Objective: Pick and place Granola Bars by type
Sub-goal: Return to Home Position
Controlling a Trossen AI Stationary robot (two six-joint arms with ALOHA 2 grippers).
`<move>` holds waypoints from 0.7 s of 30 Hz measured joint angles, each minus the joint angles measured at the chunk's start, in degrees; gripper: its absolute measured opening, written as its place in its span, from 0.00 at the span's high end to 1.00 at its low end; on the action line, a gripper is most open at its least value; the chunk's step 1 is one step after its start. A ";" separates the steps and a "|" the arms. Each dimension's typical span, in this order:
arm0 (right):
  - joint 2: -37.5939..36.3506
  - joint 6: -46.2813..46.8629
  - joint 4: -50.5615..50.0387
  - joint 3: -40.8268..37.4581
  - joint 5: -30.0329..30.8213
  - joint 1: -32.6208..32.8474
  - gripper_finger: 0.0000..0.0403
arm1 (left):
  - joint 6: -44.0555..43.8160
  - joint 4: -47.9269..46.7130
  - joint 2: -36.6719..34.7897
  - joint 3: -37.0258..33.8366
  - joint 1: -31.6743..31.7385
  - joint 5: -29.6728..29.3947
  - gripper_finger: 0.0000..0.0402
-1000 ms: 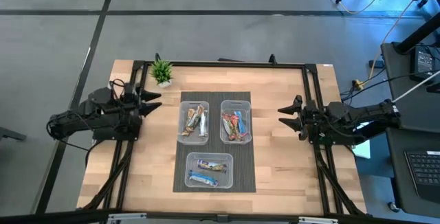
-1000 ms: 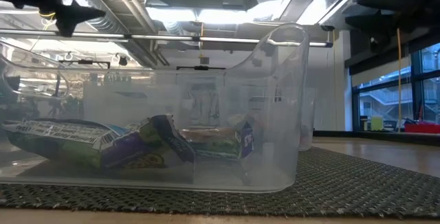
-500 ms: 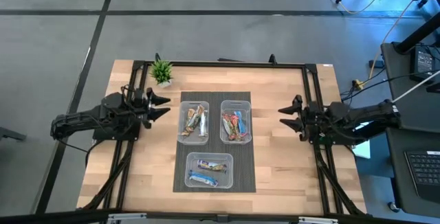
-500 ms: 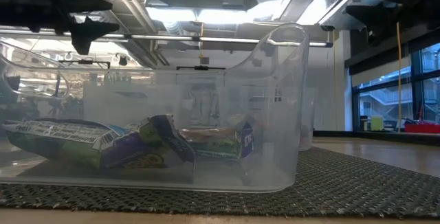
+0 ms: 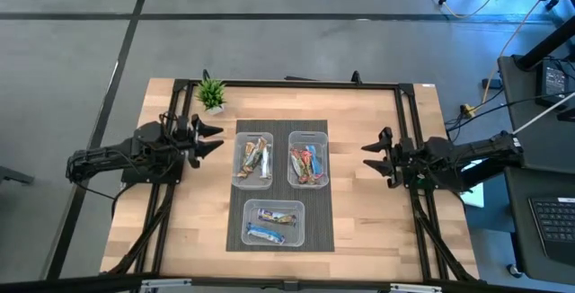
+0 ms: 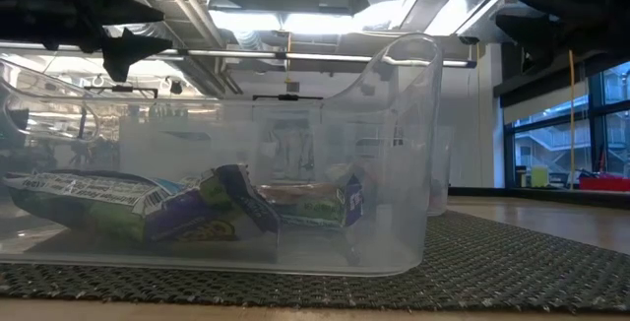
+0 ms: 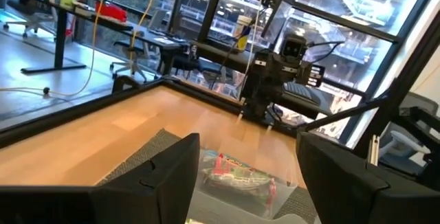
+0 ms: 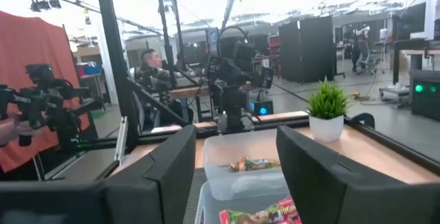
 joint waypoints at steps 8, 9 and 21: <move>0.00 3.29 -2.82 0.04 0.40 0.00 0.49 | 1.63 -2.45 -0.01 0.00 0.00 -0.34 0.41; 0.02 3.28 -2.88 0.04 0.43 0.00 0.49 | 2.07 -1.90 -0.01 -0.40 0.00 -0.35 0.41; 0.02 3.12 -3.90 0.07 0.47 0.00 0.49 | 6.75 5.09 1.03 -6.34 0.24 -3.21 0.41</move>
